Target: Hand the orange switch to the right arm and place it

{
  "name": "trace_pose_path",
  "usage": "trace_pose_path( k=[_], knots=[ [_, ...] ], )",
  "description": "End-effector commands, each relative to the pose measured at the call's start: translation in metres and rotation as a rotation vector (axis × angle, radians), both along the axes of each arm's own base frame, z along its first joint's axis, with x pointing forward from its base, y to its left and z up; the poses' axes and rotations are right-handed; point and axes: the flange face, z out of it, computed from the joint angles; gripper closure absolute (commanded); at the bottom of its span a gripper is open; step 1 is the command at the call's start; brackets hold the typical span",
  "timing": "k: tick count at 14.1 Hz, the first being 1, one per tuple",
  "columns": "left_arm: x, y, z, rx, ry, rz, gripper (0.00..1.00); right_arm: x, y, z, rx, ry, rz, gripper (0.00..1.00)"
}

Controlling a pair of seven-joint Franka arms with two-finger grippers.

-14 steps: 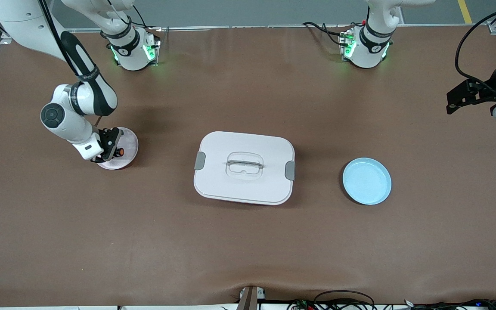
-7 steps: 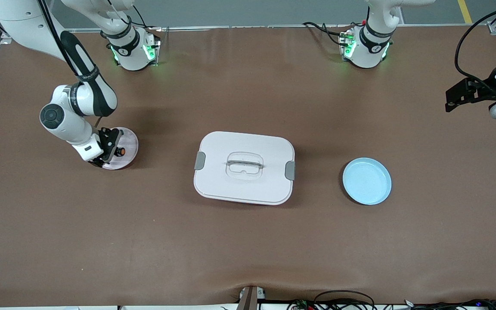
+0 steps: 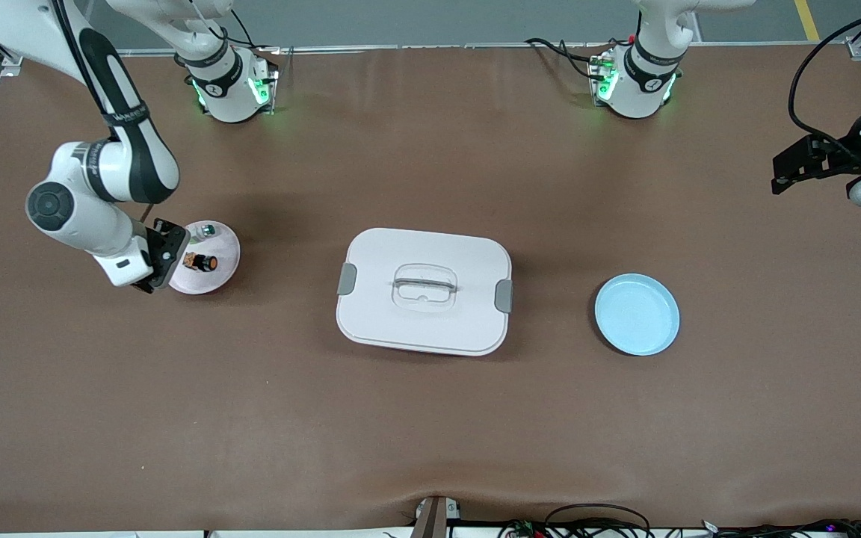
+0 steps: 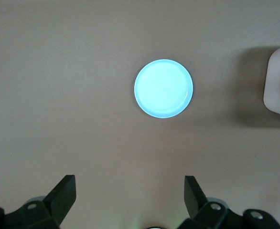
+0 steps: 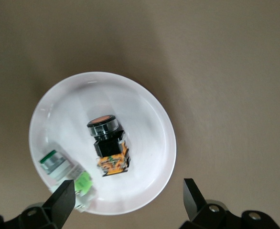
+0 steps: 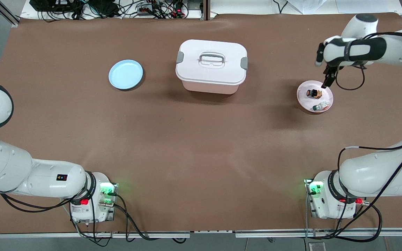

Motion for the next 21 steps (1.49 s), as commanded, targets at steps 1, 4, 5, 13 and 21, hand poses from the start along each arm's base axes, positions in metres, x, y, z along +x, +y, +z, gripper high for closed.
trace_pose_path(
  k=[1,4,5,13,21],
  knots=[
    [-0.006,0.001,0.004,-0.018,0.003,-0.020,0.00,-0.009,0.004,0.027,-0.052,0.002,-0.306,0.00],
    [-0.005,0.001,0.003,-0.017,0.004,-0.020,0.00,-0.008,0.006,0.047,-0.080,-0.045,-0.606,0.00],
    [-0.005,0.001,0.002,-0.017,0.006,-0.020,0.00,-0.008,0.006,0.053,-0.078,-0.059,-0.673,0.00],
    [-0.003,-0.001,0.004,-0.011,-0.001,-0.018,0.00,0.019,0.008,0.126,-0.056,-0.180,-0.972,0.00],
    [-0.001,0.004,-0.001,-0.005,0.006,-0.016,0.00,0.053,0.029,0.262,-0.080,-0.158,-0.955,0.00]
  ],
)
